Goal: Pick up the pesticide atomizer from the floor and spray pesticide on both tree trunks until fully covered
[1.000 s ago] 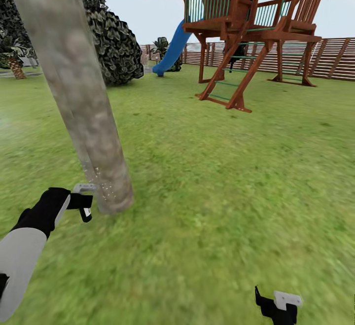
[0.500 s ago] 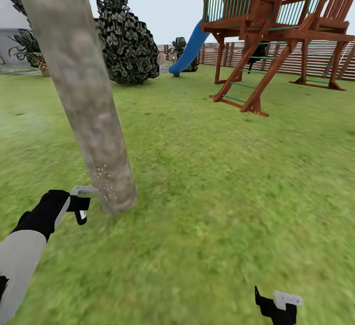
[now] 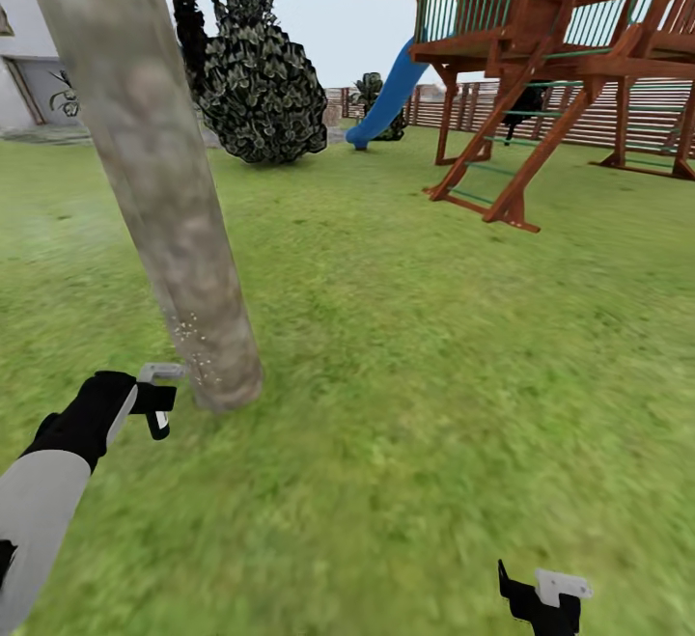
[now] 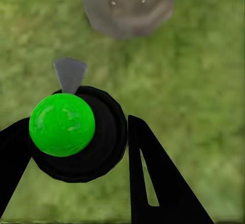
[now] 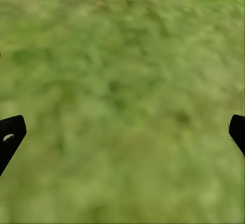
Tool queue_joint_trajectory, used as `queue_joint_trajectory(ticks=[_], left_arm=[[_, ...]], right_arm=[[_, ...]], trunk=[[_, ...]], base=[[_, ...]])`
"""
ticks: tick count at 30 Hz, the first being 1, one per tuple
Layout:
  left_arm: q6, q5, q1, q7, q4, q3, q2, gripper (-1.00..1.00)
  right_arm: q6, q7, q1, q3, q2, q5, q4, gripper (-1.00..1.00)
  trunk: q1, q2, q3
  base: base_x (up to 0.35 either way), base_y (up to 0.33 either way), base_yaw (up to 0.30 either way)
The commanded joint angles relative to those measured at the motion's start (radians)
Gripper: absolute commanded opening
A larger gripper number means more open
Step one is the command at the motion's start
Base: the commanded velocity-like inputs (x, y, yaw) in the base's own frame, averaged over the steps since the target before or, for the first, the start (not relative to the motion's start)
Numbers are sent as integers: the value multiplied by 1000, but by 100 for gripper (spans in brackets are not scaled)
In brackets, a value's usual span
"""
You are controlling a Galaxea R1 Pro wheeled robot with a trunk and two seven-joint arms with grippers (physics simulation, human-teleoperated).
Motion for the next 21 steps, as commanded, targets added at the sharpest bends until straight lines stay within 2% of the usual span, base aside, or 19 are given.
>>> queue_joint_trajectory(ticks=[1, 4, 11, 18, 21], left_arm=[[4, -11, -1, -9, -1, 4, -1, -100], [5, -11, -1, -9, -1, 4, -2, -100], [5, -11, -1, -9, -1, 4, -2, -100], [5, -10, -1, -9, 1, 5, -3, -100], [5, -11, 6, -9, 12, 5, -4, -100]], right_arm=[[-2, -4, 0, 6, 0, -3, 0, 100], [-1, -4, 0, 6, -1, -3, 0, 100], [-1, -4, 0, 6, -1, -3, 0, 100], [-1, -4, 0, 6, -1, -3, 0, 100], [-1, -4, 0, 6, 0, -3, 0, 100]], trunk=[[0, 0, -1], [0, 0, -1], [0, 0, -1], [0, 0, -1], [0, 0, -1]], base=[[0, -274, 276], [70, -274, 172], [115, -271, 11], [203, -223, 3], [229, -204, 178]])
